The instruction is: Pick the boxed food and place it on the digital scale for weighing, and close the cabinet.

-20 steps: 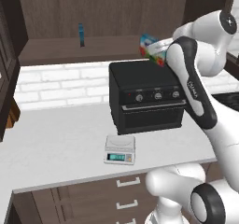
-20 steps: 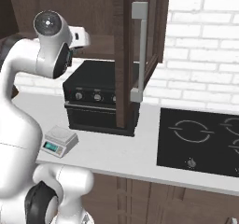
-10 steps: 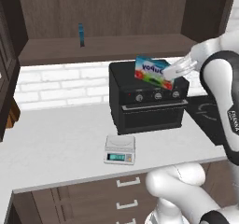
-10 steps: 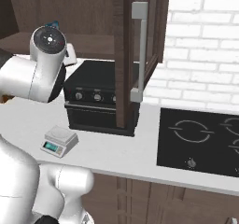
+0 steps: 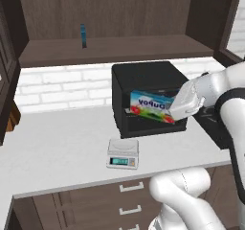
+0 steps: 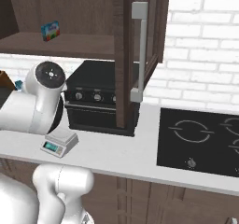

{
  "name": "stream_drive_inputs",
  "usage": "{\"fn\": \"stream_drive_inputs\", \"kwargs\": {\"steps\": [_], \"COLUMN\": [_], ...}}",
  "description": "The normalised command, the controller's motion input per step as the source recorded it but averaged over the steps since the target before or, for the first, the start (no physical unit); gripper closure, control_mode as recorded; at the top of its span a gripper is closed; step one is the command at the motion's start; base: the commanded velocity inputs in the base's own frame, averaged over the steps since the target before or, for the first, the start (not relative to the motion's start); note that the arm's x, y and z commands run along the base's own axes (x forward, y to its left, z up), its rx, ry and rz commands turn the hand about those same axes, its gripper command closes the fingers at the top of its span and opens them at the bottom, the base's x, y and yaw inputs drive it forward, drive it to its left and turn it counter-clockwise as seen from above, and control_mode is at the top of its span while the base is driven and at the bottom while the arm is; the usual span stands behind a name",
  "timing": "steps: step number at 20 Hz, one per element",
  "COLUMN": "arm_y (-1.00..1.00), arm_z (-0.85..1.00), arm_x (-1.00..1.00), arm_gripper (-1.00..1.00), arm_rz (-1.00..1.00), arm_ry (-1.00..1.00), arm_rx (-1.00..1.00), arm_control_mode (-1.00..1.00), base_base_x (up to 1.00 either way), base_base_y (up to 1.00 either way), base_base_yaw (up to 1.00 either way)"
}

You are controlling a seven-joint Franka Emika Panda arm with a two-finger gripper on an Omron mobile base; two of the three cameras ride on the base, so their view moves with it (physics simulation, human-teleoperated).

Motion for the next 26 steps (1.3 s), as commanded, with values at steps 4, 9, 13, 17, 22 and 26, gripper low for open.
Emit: {"fn": "stream_drive_inputs", "kwargs": {"steps": [4, 9, 13, 17, 22, 26], "arm_y": [0.00, 0.00, 0.00, 0.00, 0.00, 0.00], "arm_z": [-0.68, -0.67, -0.42, -0.46, -0.54, -0.51], "arm_x": [0.00, 0.00, 0.15, 0.53, 0.35, 0.40], "arm_gripper": [1.00, 1.00, 1.00, 1.00, 1.00, 1.00], "arm_rz": [0.15, 0.16, 0.08, 0.04, 0.04, 0.02], "arm_ry": [0.00, 0.00, 0.02, 0.01, -0.03, -0.01], "arm_rx": [0.00, 0.00, 0.00, 0.00, 0.00, 0.00], "arm_control_mode": [-1.00, -1.00, -1.00, -1.00, -1.00, -1.00], "base_base_x": [0.00, 0.00, 0.00, 0.00, 0.00, 0.00], "base_base_y": [0.00, 0.00, 0.00, 0.00, 0.00, 0.00], "base_base_yaw": [0.00, 0.00, 0.00, 0.00, 0.00, 0.00]}}
